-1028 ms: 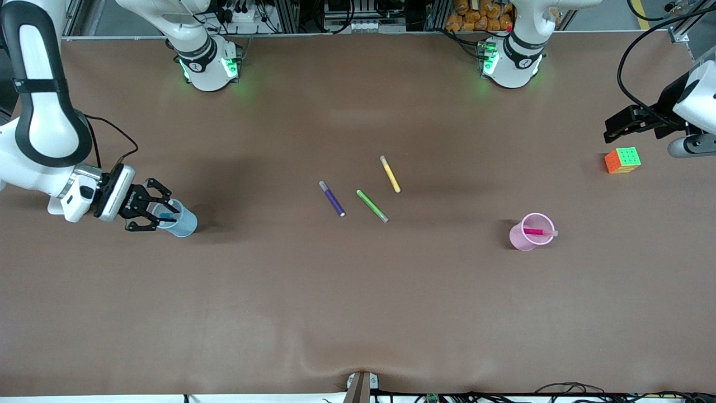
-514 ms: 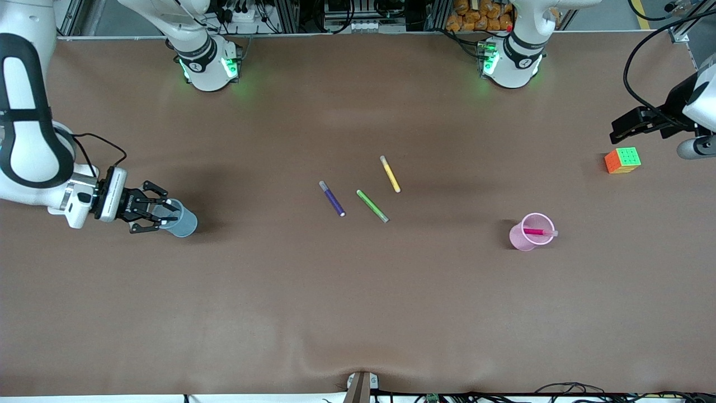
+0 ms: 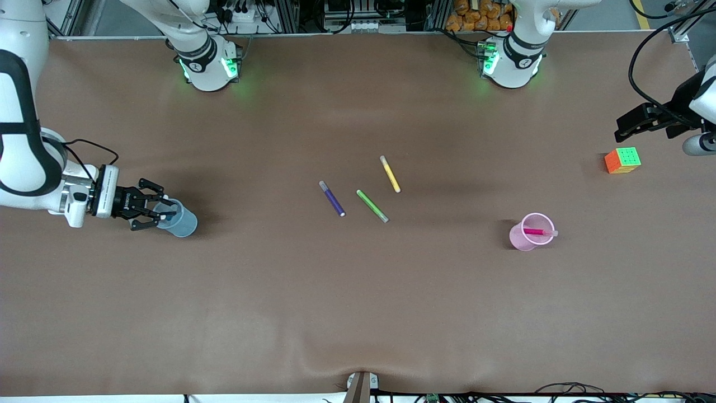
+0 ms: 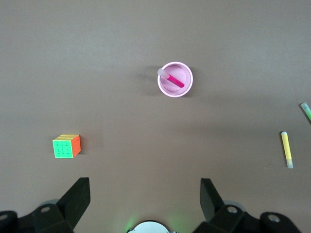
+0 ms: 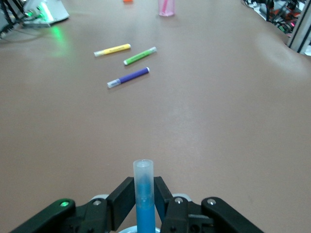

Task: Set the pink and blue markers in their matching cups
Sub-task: 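Open the right gripper to drop the blue marker into the cup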

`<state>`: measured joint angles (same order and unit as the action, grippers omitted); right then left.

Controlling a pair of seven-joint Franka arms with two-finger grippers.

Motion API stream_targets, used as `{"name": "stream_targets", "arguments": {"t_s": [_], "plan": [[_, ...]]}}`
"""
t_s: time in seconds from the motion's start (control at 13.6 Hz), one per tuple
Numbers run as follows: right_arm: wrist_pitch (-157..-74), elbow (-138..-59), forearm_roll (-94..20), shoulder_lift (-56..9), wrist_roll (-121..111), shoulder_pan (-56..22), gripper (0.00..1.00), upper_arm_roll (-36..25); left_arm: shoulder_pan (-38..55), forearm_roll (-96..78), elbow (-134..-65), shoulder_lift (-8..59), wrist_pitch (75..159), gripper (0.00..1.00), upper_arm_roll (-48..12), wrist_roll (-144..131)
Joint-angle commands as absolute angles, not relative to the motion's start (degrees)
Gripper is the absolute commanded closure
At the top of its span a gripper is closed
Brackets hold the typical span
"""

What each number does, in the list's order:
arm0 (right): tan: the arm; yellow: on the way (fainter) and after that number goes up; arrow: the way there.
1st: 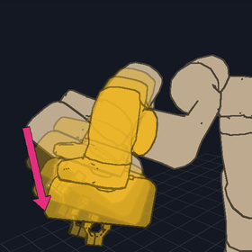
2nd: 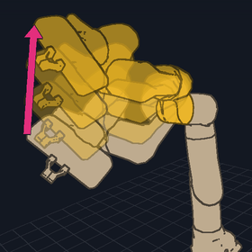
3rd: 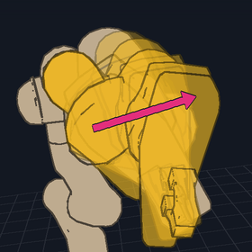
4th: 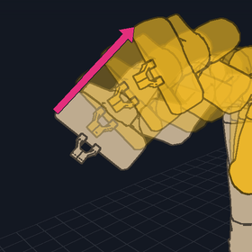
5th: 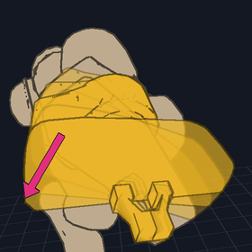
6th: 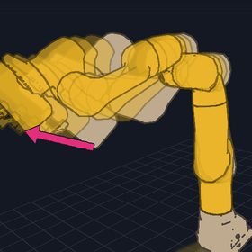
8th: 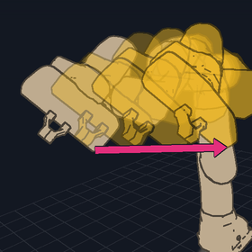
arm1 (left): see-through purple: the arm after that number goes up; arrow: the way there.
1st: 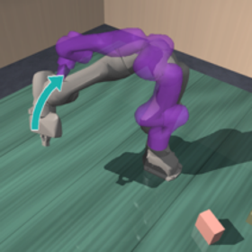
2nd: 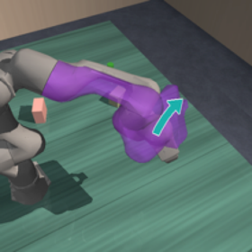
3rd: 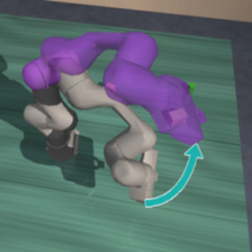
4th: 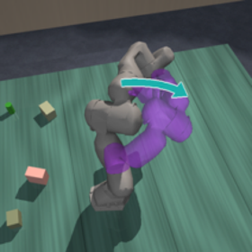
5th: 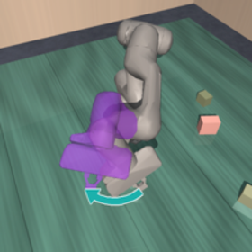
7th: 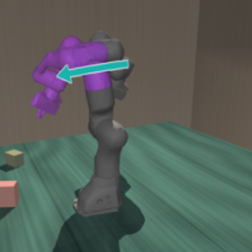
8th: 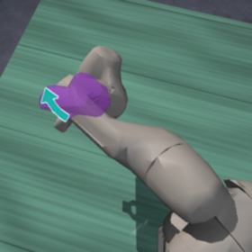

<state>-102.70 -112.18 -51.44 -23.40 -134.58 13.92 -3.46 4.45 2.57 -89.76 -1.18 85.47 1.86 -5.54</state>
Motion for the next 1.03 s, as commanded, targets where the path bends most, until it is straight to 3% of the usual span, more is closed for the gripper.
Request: {"name": "stream_targets", "arguments": {"t_s": [0.0, 0.07, 0.15, 0.22, 0.95], "plan": [[-99.8, -110.4, -52.5, -25.7, -137.9, 16.7, 1.0, -2.5, 4.2, 1.8, -90.7, -2.5, 85.1, 0.0, 0.7, -4.6], [-99.1, -110.2, -52.4, -26.1, -138.9, 17.0, 0.85, -2.5, 4.1, 1.8, -90.7, -2.6, 85.1, 0.0, 0.6, -4.6], [-98.3, -109.7, -52.4, -26.1, -139.4, 17.2, 0.11, -2.5, 4.1, 1.8, -90.9, -3.0, 85.1, 0.0, 0.6, -4.6], [-96.8, -109.3, -52.4, -26.3, -139.7, 17.4, 0.0, -2.6, 4.2, 1.8, -91.5, -3.2, 85.4, 0.0, 0.6, -4.7], [-95.4, -106.0, -51.4, -25.8, -134.3, 15.2, 0.0, -2.6, 4.2, 1.4, -92.3, -3.9, 86.1, 0.0, 0.5, -4.6]]}}
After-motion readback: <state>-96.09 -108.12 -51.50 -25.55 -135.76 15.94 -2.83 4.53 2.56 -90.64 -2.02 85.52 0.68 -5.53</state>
